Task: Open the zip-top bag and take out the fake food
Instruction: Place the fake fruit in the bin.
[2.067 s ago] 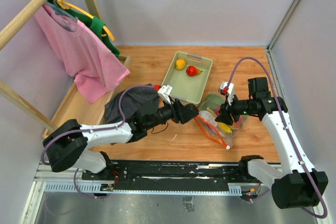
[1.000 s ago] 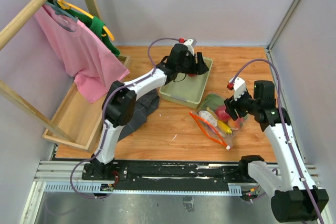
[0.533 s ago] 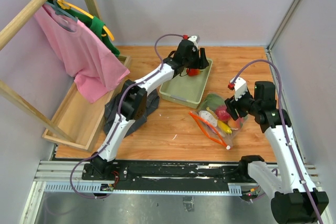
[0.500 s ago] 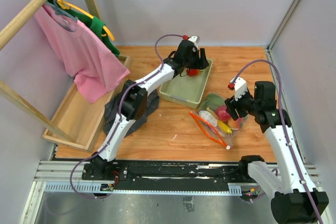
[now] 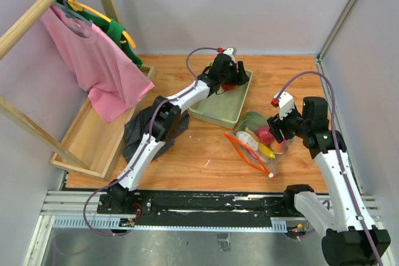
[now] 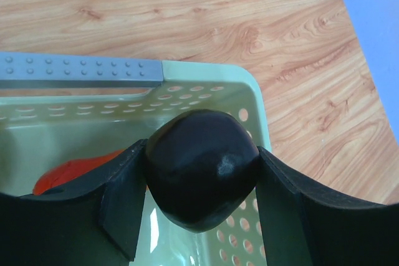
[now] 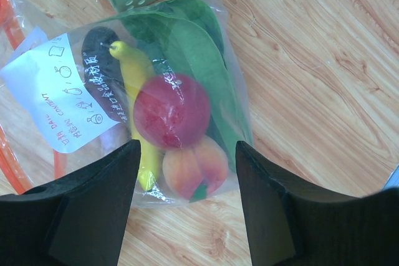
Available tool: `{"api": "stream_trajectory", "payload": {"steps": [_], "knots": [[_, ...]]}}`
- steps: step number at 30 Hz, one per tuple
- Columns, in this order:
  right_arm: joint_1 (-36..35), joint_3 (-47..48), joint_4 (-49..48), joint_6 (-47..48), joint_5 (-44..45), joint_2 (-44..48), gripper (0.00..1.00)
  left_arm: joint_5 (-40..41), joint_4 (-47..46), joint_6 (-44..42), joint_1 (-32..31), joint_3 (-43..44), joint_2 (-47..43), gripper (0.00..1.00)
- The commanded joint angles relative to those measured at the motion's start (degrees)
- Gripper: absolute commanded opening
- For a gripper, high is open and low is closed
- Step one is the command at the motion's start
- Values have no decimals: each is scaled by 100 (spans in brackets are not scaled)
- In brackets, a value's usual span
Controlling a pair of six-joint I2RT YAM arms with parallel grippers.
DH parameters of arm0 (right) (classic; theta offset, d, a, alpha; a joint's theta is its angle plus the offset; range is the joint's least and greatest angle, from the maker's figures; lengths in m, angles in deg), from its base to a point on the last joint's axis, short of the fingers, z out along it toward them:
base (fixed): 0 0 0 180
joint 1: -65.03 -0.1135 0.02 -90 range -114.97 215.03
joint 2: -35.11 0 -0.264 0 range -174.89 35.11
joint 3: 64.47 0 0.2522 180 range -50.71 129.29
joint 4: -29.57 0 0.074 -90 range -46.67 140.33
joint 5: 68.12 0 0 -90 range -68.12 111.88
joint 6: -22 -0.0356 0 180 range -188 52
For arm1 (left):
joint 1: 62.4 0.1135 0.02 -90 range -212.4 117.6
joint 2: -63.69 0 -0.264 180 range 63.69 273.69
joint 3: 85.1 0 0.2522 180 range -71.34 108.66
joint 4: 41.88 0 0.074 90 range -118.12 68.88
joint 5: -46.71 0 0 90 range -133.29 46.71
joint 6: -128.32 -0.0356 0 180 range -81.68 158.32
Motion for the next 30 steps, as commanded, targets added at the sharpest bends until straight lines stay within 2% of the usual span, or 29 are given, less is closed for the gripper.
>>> {"api": "stream_trajectory", "payload": {"steps": [1,5,11,14,23,30], "knots": [[102,-61,-95,-70,31,76,64,54,-435,275,69,254,210,31],[102,-62,-95,-62,3,76,64,76,-438,364,70,382,365,35],[102,-68,-88,-53,-30,76,64,206,-426,412,78,385,441,57],[104,-70,-81,-51,-39,76,64,226,-414,409,78,394,448,63],[102,-72,-84,-51,-48,76,64,276,-376,403,78,470,450,75],[102,-69,-84,-53,-57,76,64,306,-350,376,78,521,462,77]]}}
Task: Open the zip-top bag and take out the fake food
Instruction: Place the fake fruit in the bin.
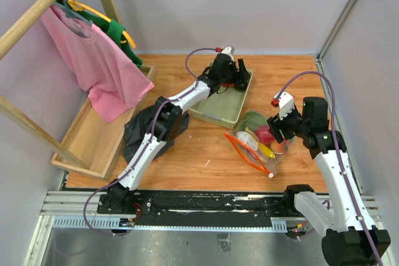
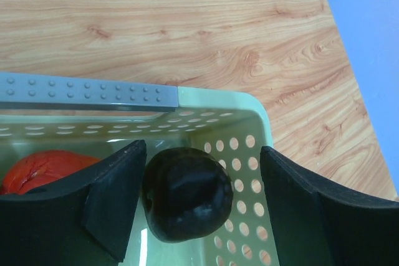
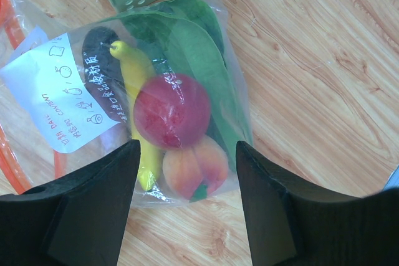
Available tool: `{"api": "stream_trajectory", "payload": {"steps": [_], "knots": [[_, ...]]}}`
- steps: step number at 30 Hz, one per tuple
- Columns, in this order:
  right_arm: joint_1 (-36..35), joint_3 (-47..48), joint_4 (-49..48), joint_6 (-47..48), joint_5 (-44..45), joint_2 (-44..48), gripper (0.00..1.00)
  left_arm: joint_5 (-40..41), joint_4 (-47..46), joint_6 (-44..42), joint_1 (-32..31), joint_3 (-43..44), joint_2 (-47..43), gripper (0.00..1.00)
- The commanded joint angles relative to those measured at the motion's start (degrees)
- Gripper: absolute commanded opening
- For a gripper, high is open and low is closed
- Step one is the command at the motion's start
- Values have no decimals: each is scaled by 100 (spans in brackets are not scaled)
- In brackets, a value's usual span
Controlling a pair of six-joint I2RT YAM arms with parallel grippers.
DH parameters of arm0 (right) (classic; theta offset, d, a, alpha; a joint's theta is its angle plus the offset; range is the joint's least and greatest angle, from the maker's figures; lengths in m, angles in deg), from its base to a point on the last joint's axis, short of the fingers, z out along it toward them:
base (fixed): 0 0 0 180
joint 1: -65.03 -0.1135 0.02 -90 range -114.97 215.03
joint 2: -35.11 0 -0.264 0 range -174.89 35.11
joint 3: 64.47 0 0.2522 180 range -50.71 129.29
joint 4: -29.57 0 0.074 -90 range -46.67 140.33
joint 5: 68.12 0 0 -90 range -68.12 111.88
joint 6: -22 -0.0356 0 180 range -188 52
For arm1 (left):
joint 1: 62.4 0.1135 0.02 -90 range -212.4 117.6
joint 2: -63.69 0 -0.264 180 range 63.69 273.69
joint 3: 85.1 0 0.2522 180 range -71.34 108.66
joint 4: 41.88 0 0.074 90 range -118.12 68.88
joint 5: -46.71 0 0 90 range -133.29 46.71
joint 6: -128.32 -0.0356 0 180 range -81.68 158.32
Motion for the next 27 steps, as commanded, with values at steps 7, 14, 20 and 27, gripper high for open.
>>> {"api": "stream_trajectory", "payload": {"steps": [7,14,20,27], "knots": [[102,-68,-81,-53,-69,71,64,74,2,-22,43,352,71,77],[96,-66,-63,-44,-167,65,64,67,-140,-69,43,382,-240,78],[94,-70,-36,-11,-291,65,65,8,-328,-74,35,105,-775,78],[98,-72,8,50,-531,57,67,-137,-856,-139,-4,-1046,-1851,77]]}}
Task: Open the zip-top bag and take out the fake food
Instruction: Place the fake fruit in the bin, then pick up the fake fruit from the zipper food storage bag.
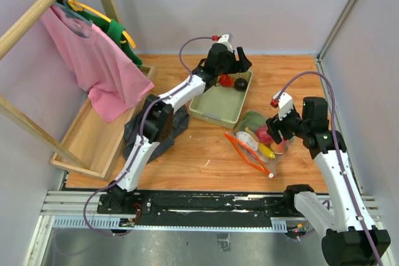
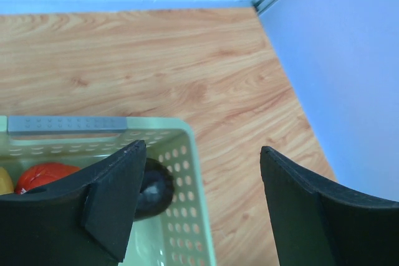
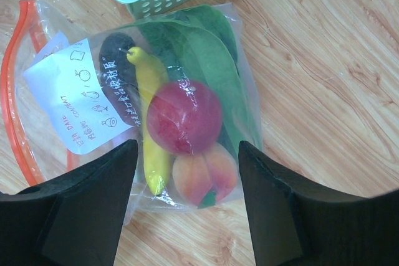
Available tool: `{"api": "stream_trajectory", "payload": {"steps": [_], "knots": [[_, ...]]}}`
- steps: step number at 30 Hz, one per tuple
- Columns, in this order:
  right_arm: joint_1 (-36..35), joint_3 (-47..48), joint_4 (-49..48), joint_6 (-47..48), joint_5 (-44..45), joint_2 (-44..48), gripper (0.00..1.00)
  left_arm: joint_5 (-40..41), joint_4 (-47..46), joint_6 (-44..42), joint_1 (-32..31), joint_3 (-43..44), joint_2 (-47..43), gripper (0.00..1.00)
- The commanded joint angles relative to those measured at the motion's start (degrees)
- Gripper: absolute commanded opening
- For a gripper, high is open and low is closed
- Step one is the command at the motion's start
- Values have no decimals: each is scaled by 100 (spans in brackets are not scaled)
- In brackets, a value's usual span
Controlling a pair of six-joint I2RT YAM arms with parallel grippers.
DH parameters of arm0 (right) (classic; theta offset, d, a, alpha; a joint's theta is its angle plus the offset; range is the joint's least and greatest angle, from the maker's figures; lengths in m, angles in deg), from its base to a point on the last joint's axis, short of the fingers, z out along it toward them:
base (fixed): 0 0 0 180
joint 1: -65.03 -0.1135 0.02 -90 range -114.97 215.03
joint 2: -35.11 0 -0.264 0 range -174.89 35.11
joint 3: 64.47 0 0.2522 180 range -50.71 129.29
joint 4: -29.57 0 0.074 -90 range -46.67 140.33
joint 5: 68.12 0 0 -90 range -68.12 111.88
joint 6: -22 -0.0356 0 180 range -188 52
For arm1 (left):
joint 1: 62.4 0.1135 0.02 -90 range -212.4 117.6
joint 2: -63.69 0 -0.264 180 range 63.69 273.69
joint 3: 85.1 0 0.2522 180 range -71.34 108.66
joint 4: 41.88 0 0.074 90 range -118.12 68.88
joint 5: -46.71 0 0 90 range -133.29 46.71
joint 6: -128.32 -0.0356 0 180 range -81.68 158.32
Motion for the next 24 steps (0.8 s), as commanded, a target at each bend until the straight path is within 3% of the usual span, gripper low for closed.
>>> {"api": "stream_trajectory", "payload": {"steps": [1,10,24], "knots": [[94,-72,20,54,-278,54,67,-191,-746,-140,-17,-697,-1101,77],[94,-63,75,153,-521,65,71,-505,-1585,-380,-273,-2571,-2656,76],[94,-84,74,189,-502,-11,72,-598,-2891,-488,-394,-6545,-5860,76]]}}
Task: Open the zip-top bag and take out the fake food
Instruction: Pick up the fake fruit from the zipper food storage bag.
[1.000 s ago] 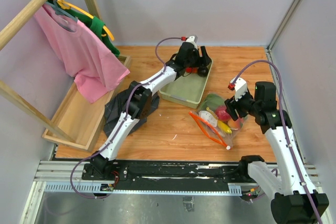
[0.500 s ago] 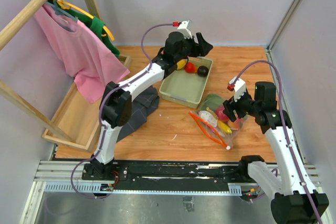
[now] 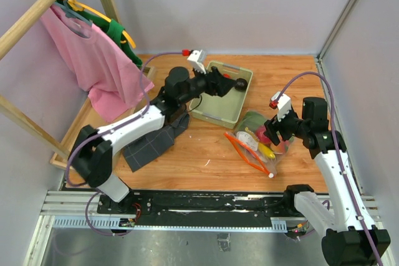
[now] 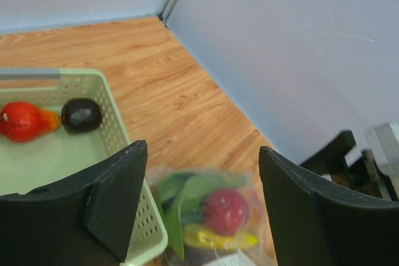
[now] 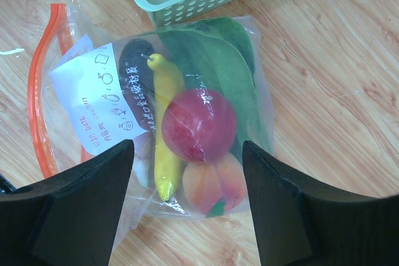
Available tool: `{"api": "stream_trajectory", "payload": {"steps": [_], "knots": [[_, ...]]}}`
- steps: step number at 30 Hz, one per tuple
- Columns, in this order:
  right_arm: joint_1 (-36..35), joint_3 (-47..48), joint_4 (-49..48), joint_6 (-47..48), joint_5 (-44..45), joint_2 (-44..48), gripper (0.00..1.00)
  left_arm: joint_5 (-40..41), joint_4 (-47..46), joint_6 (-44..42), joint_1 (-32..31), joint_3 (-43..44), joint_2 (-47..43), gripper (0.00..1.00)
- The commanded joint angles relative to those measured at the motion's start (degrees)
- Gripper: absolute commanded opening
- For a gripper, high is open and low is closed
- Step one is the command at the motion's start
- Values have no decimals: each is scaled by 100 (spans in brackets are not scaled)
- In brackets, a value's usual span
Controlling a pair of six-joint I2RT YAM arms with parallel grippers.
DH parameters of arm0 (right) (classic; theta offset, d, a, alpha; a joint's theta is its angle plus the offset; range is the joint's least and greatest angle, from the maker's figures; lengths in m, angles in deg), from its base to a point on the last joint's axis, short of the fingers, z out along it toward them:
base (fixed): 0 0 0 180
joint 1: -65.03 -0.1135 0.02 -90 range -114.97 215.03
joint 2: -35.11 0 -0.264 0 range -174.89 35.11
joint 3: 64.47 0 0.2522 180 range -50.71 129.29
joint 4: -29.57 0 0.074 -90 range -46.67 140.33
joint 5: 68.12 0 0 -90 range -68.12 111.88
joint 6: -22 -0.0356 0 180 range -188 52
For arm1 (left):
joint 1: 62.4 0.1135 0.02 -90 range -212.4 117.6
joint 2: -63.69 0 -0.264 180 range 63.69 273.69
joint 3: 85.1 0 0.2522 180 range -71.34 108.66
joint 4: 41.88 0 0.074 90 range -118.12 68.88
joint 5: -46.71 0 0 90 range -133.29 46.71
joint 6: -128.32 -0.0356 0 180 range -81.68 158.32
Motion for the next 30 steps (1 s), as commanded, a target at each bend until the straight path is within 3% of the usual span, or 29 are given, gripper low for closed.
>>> {"api": "stream_trajectory", "payload": {"steps": [1,9,13,15,19,23,30], "knots": [[94,-67,60,42,-49,-17,72,-4,-687,-172,-3,-997,-1045,76],[94,-76,45,60,33,-112,72,158,-1109,-15,-3,-2816,-2782,79],[94,-79,32,60,91,-165,72,521,-1280,241,-3,-3710,-3660,98],[95,-81,29,52,118,-191,72,617,-1366,359,-3,-4136,-4165,99],[100,-75,24,24,126,-265,72,514,-1397,561,-3,-4849,-4873,99],[103,-55,27,0,209,-352,72,298,-1283,948,-3,-5296,-5334,93],[187,-33,6,-86,381,-501,72,247,-1533,1457,-413,-5855,-5417,80]]}}
